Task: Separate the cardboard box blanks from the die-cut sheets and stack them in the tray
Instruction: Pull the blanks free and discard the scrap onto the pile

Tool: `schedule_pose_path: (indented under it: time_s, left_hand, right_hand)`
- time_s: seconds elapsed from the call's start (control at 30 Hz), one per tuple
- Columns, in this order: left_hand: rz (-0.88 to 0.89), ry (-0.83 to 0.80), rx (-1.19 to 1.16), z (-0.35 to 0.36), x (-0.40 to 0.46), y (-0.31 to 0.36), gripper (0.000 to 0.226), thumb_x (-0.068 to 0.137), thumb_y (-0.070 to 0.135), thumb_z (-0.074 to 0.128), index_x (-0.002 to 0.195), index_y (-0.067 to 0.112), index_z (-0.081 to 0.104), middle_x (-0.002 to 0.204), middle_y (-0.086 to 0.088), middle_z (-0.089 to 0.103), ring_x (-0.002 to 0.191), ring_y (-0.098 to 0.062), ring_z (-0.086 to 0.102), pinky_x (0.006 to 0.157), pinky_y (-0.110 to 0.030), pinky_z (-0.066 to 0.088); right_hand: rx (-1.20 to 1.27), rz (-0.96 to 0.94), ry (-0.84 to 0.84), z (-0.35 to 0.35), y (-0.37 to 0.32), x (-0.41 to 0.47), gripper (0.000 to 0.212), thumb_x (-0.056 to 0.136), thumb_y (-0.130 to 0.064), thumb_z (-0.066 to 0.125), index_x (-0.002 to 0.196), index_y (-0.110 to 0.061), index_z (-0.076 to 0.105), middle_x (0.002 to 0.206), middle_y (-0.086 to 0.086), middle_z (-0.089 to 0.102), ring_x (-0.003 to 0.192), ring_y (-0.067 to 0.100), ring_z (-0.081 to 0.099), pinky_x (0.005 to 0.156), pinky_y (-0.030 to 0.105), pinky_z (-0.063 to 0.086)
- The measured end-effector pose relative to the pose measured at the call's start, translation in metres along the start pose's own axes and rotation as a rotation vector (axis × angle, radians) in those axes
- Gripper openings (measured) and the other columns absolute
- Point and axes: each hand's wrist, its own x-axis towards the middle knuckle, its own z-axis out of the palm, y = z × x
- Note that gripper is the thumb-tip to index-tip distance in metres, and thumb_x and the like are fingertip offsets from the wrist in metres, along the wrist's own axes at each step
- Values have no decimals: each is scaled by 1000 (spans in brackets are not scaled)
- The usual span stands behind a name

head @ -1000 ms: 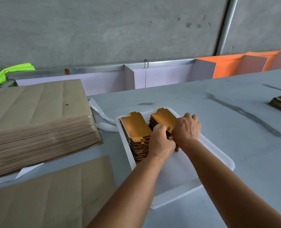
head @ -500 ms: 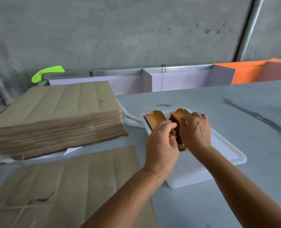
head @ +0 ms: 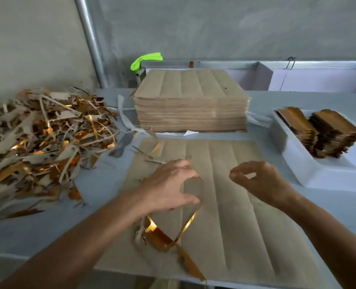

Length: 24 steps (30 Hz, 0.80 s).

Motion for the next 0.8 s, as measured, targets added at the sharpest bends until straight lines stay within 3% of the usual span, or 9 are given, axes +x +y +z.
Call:
schedule_pose_path:
  time_s: [0.13,0.2,0.3,0.37,0.43,0.5,0.63,0.7,0.8]
  left_hand:
    - [-134,-362,97,-13,-47,-61,103,60,63,76,145,45,20,157,12,-1,143,-13,3,114,-35,15]
    - [-124,-508,135,-10,-60,-74,114,56,64,78,144,53,7,155,14,-15,143,-15,-12,116,-44,7]
    - [-111,-608,103,-1,-68,-83,107,57,63,78,138,63,8,152,19,-23,142,-15,-20,115,-50,3]
    - [-123,-559,75,4,-67,-86,89,64,53,79,136,59,27,155,15,-13,143,-16,-12,116,-47,8]
    - [-120,-428,25,8,-62,-91,59,72,39,78,125,44,51,156,9,6,143,-16,4,115,-36,16]
    - [-82,-304,6,12,-58,-95,32,79,29,72,110,31,63,152,8,22,138,-12,18,107,-25,21]
    - [-13,-102,7,24,-54,-105,7,86,14,63,91,18,66,128,10,49,119,-7,39,97,-19,30]
    - [-43,2,-89,25,-51,-108,10,85,7,64,80,15,60,101,5,59,97,-9,52,84,-24,40]
    - [-228,148,-279,20,-44,-110,16,88,6,61,75,14,56,69,5,60,66,-8,60,58,-19,43]
  right_hand:
    - [50,-66,-308,33,-30,-33,56,74,-58,67,124,-35,58,118,-22,49,107,-1,48,76,7,39]
    - [54,-144,-436,47,-48,-49,77,64,-70,65,132,-38,48,124,-24,40,115,-2,40,81,4,36]
    - [-36,-205,-572,67,-70,-64,87,64,-70,69,139,-39,38,135,-19,29,126,6,28,104,23,31]
    - [-191,-231,-561,82,-78,-69,87,66,-66,71,140,-38,36,143,-18,22,130,12,21,108,35,24]
    - [-288,-240,-470,91,-82,-69,81,68,-58,73,138,-35,41,142,-10,26,131,17,23,107,33,23]
    - [-288,-225,-412,97,-84,-66,66,72,-49,72,131,-32,49,140,-6,32,130,18,28,105,30,26]
    - [-282,-222,-351,99,-86,-58,27,85,-27,59,111,-24,65,128,0,47,118,19,45,97,25,38]
    - [-242,-197,-304,97,-87,-48,22,86,-20,57,103,-18,69,120,3,55,110,21,53,92,25,43]
    - [-165,-147,-147,85,-89,-21,18,87,-15,57,99,-13,71,111,4,63,99,19,60,86,25,46]
